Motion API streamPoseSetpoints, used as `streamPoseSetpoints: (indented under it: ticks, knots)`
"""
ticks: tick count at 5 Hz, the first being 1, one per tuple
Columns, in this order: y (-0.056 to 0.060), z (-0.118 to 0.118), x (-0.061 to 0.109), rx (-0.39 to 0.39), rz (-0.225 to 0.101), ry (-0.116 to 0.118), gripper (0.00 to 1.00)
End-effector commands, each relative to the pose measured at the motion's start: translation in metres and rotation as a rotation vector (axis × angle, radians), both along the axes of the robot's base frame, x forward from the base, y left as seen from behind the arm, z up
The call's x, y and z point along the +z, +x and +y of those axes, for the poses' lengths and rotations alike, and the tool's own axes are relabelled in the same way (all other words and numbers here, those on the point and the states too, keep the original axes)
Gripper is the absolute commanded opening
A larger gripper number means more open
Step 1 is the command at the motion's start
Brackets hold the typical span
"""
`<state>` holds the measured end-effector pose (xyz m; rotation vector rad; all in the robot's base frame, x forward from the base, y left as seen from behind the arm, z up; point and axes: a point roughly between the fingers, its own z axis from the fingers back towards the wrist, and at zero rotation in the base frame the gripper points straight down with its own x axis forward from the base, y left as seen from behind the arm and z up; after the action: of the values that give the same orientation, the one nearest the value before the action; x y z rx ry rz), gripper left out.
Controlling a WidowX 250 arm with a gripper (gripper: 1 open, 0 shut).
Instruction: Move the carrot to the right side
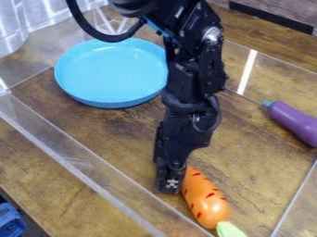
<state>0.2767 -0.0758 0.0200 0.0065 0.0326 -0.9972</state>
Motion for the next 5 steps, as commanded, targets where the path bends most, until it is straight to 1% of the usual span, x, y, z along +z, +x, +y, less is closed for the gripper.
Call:
streamPoseSetpoints:
  ticks: [1, 2, 3, 5]
  knots:
    - [0.002, -0.001, 0.002, -0.012, -0.034, -0.013, 1.0]
    - [0.009, -0.002, 0.002, -0.102, -0.039, -0.019, 0.0]
    - [0.014, -0.003, 0.002, -0.191, -0.042, -0.024, 0.0]
    - [0.026, -0.005, 0.003, -0.132, -0.044, -0.027, 0.0]
